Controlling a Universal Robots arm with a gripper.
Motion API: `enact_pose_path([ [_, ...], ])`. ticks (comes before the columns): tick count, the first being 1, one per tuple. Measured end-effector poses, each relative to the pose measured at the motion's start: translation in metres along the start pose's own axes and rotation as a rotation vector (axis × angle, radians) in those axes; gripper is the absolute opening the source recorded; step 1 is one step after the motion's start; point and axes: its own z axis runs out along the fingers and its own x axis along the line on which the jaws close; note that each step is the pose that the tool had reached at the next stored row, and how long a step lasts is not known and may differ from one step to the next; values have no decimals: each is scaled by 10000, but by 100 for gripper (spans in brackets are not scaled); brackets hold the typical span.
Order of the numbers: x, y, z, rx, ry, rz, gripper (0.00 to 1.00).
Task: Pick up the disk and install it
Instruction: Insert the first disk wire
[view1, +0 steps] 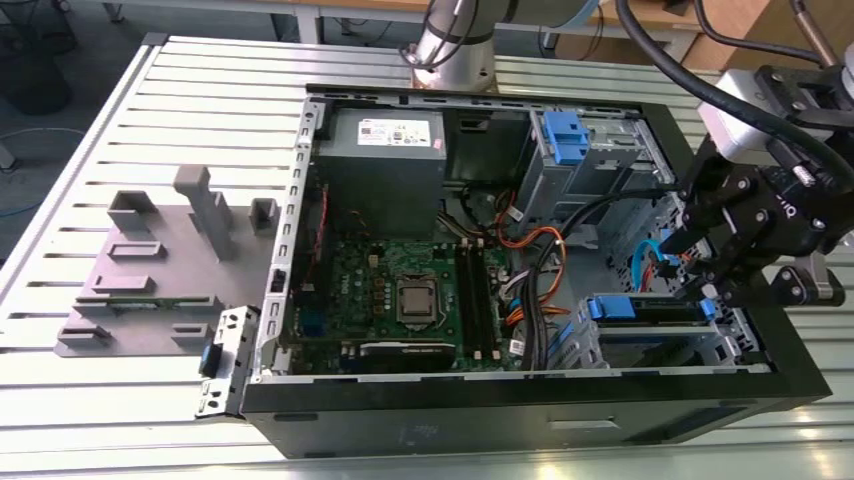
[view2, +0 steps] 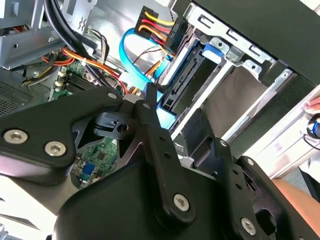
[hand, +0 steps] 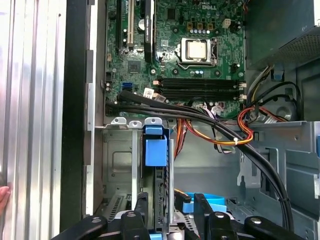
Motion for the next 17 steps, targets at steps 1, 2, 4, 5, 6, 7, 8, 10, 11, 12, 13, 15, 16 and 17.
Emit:
enact_pose_path([
  [1, 0, -6, 6, 0, 0, 0, 49],
  [2, 1, -9, 19, 0, 0, 0, 49],
  [4, 4, -11, 50, 0, 0, 1, 49],
  [5, 3, -12, 52, 0, 0, 1, 49],
  [6, 3, -12, 51, 0, 1, 0, 49],
  [7, 3, -12, 52, 0, 3, 0, 49],
  [8, 3, -12, 53, 0, 2, 0, 49],
  [10, 4, -13, 64, 0, -4, 0, 49],
  [11, 5, -14, 76, 0, -5, 0, 49],
  [12, 6, -14, 82, 0, -1, 0, 49],
  [13, 5, -14, 84, 0, 1, 1, 49],
  [15, 7, -15, 101, 0, -3, 0, 49],
  [16, 8, -16, 113, 0, -3, 0, 49],
  [17, 8, -16, 116, 0, 0, 0, 49],
])
